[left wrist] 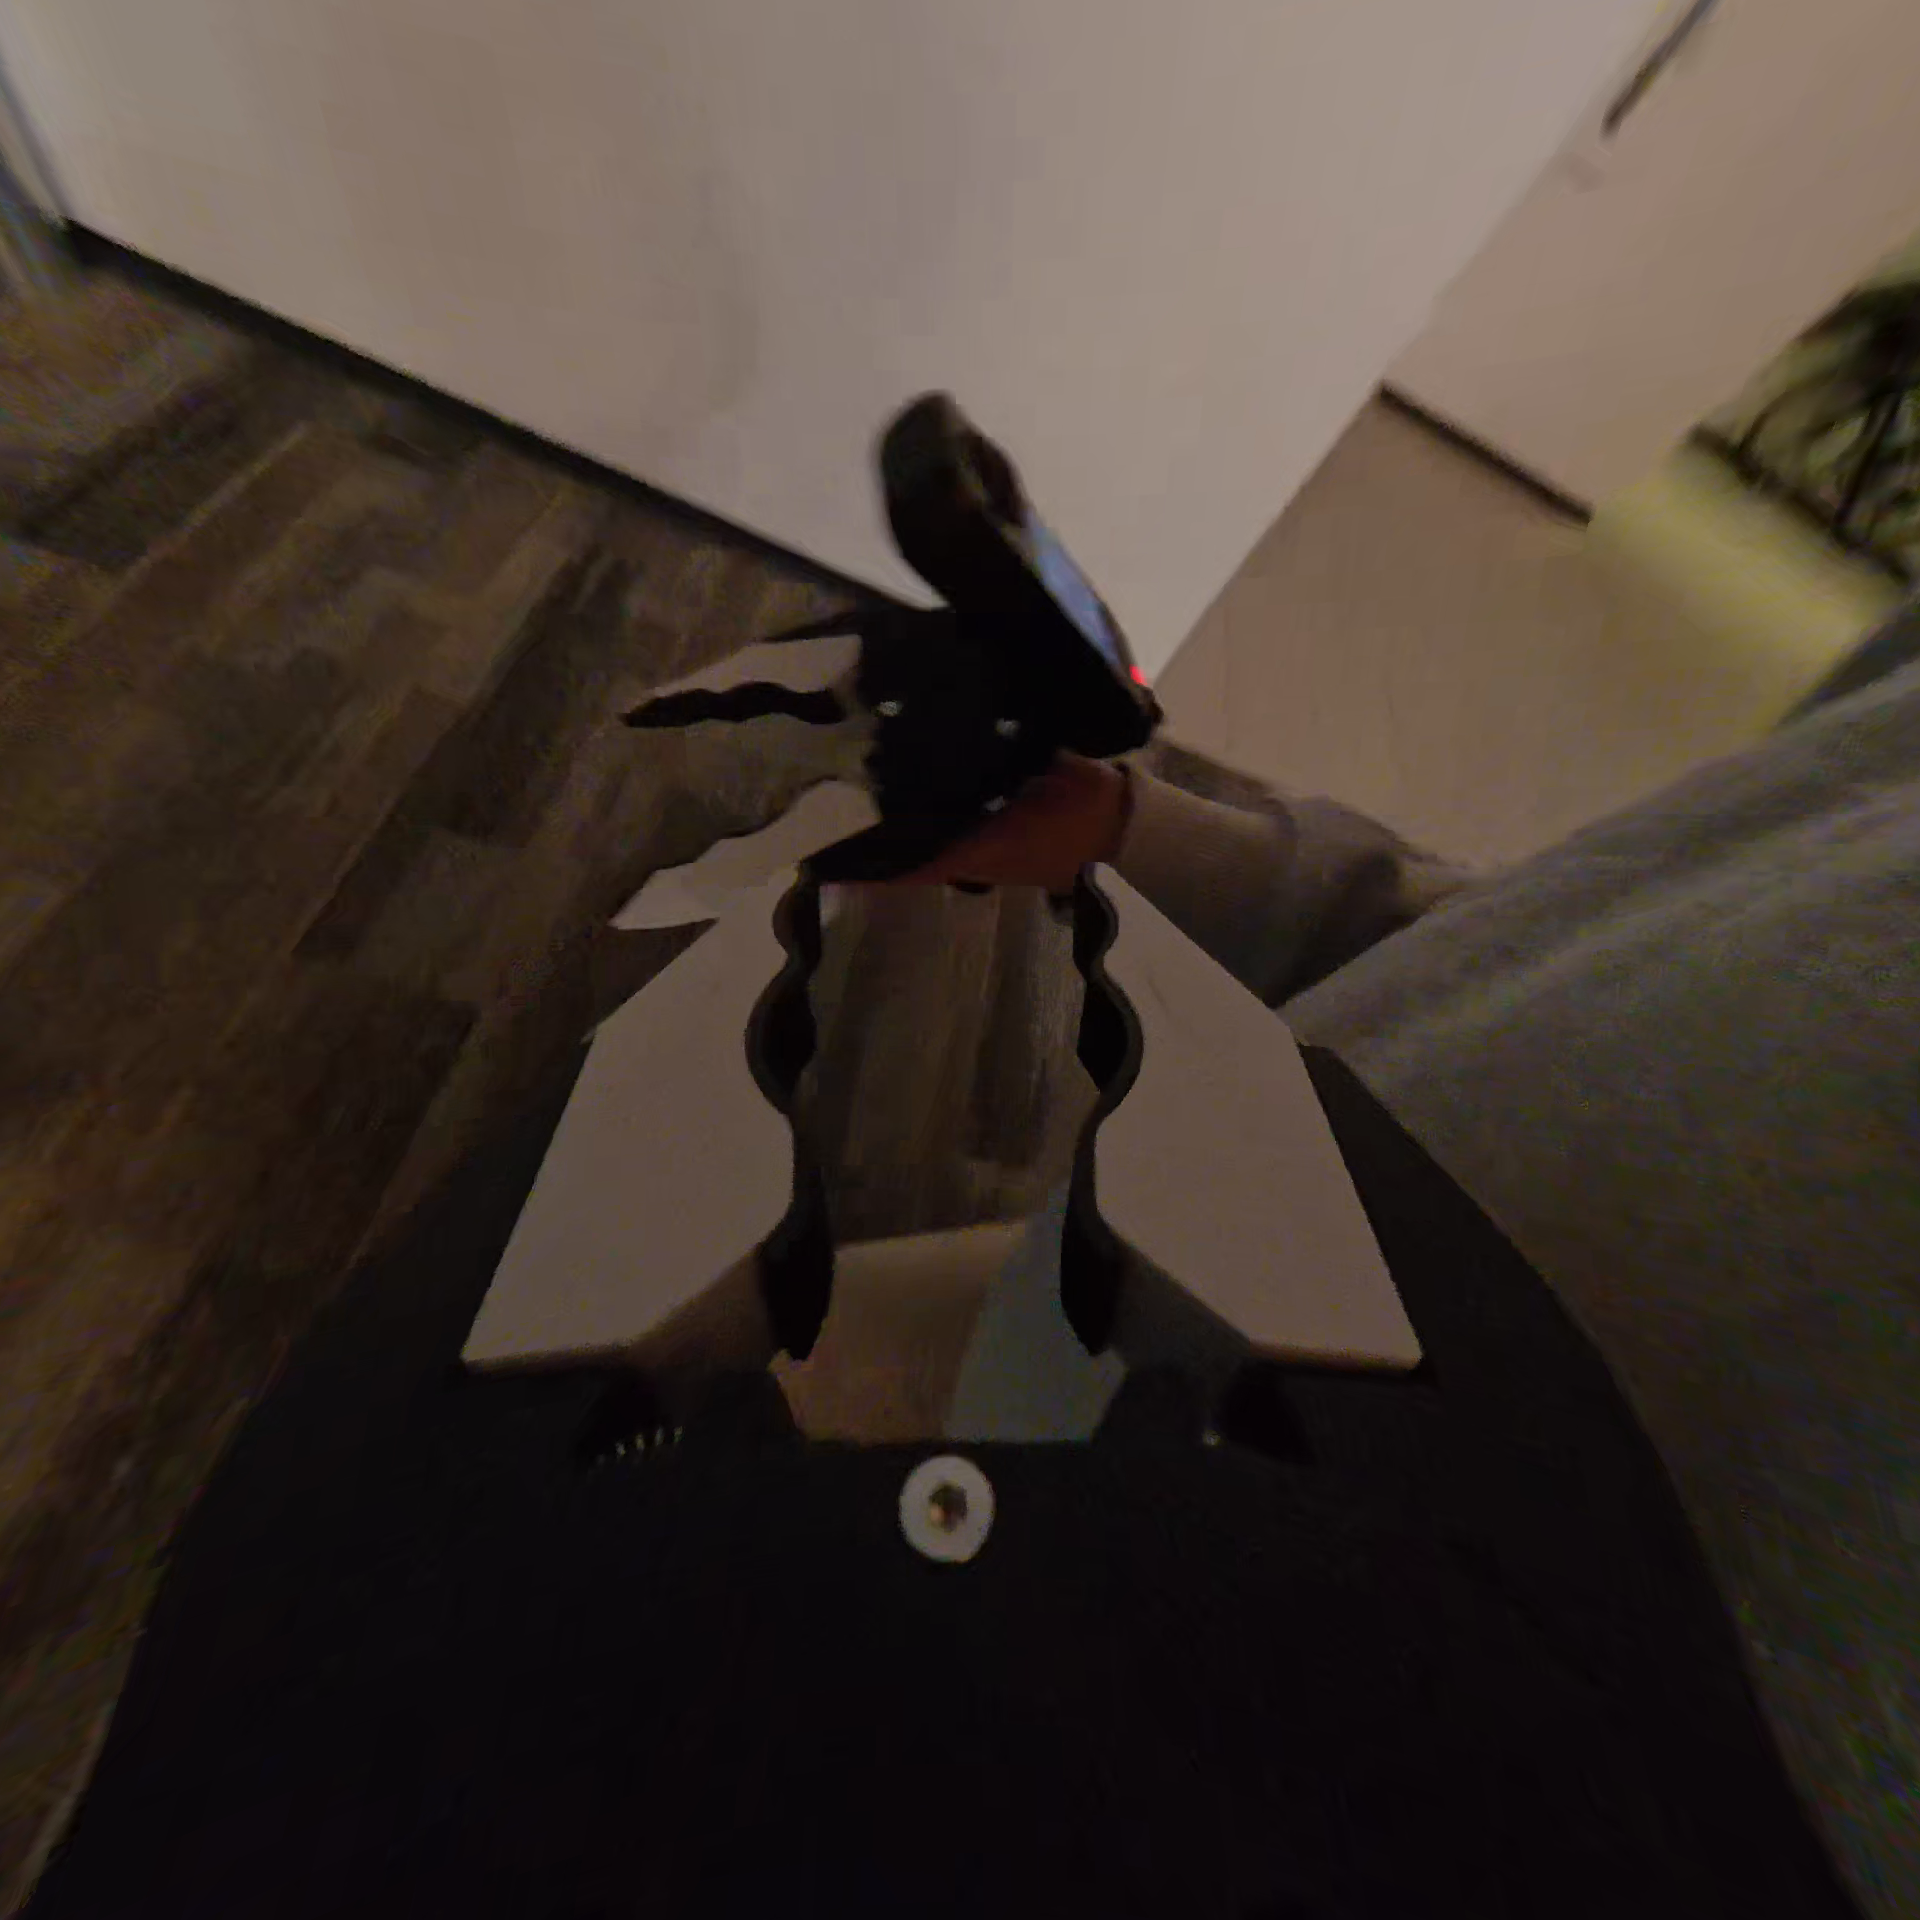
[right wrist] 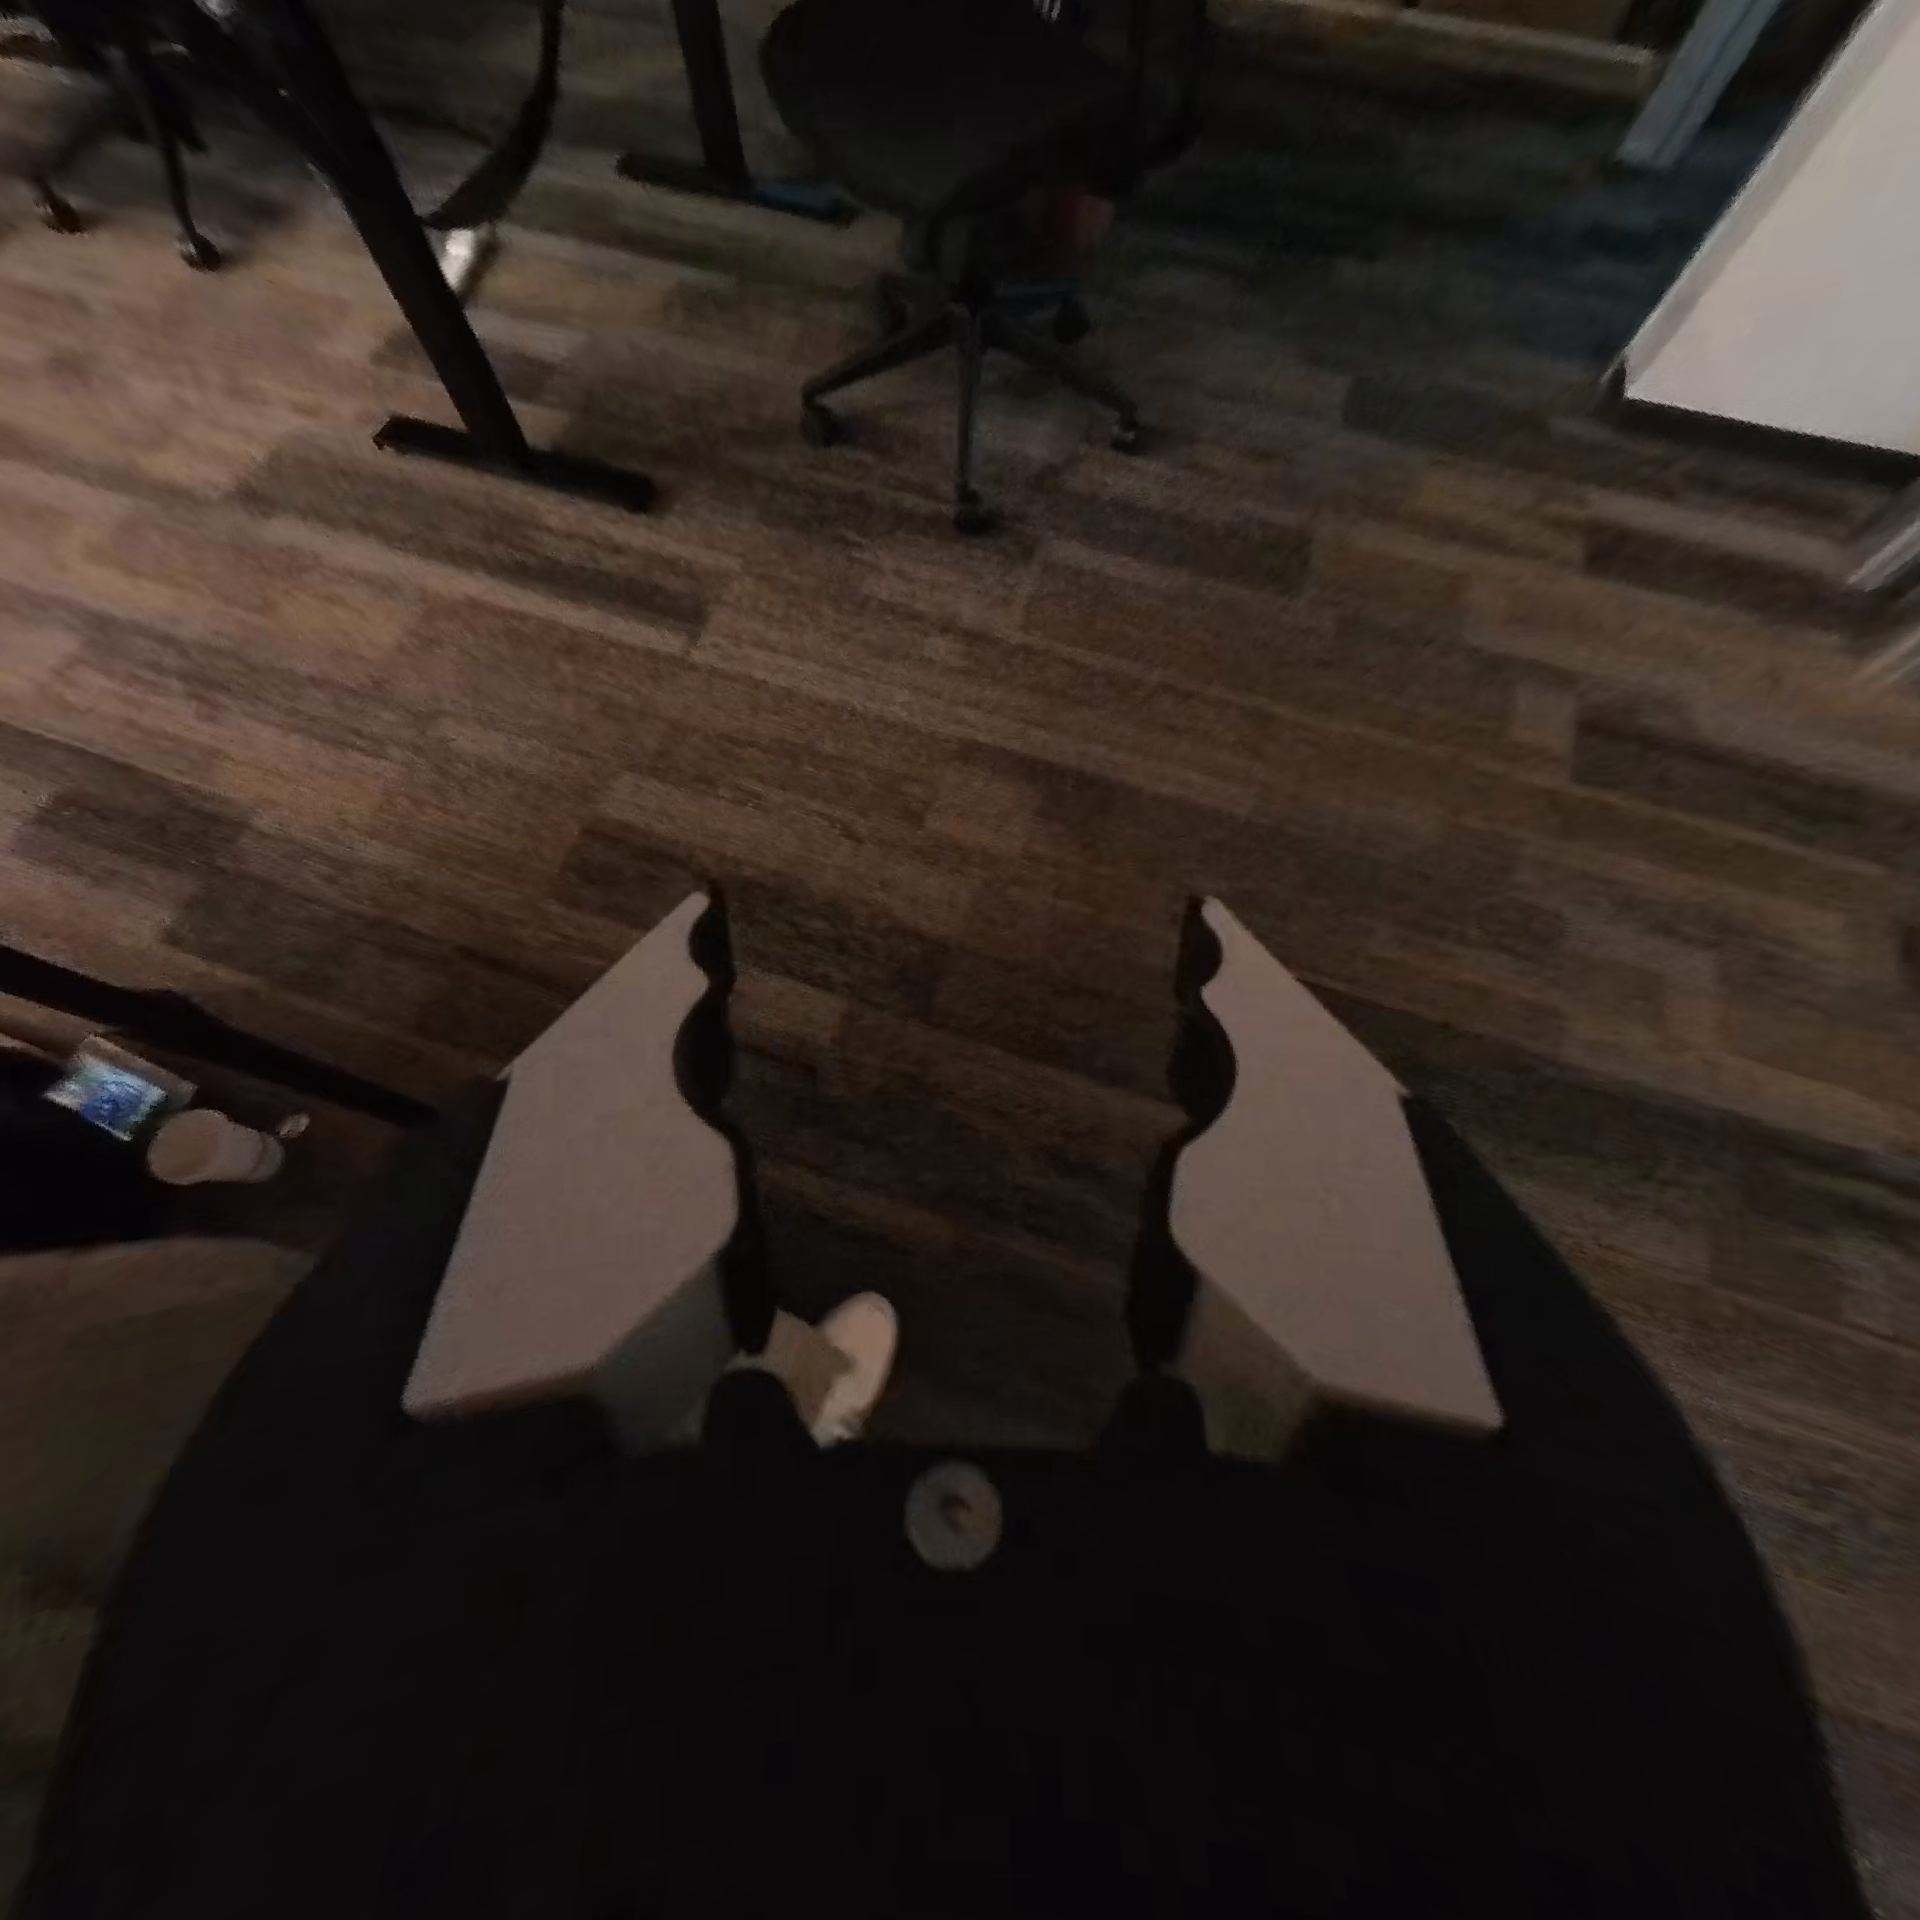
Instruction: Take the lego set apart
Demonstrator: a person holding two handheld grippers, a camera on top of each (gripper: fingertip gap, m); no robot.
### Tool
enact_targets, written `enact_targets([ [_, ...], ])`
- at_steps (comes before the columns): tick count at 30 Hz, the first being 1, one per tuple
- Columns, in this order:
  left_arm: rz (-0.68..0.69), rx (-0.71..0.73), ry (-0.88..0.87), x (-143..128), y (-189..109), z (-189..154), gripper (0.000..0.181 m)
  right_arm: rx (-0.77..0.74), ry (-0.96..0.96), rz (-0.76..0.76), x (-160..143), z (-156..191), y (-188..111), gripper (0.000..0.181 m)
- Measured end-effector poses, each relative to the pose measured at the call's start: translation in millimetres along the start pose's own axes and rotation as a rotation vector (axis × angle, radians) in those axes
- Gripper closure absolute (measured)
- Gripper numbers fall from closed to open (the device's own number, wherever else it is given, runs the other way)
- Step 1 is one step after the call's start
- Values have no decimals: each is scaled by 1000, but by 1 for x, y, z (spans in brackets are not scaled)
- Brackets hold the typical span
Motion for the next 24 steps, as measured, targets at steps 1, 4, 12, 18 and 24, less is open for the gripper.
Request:
enact_targets([
  [1, -46, 9, -37, 17, 5, 9, 130, -14, -15, 18, 5, -21, -9, 96],
  [4, -166, -18, -178, 65, 15, 32, 130, -89, -85, 44, 22, -78, -34, 101],
  [12, -454, -169, -319, 141, -8, 100, 181, -95, -35, -47, 74, -125, -42, 181],
  [18, -586, 0, -307, 159, -44, 181, 176, 40, -30, -34, 107, -94, 9, 171],
  [24, -626, 167, -285, 151, -97, 287, 164, 166, -115, -16, 167, -70, 105, 168],
])
Point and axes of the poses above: each gripper's, where its closed fingertips meet, y out along the fingers, x out of its top, z = x × y across the jaws, the point moved 3 cm from there along -y, back along the fingers, and after that the axes turned 3 degrees about -x, right-handed, at the moved point
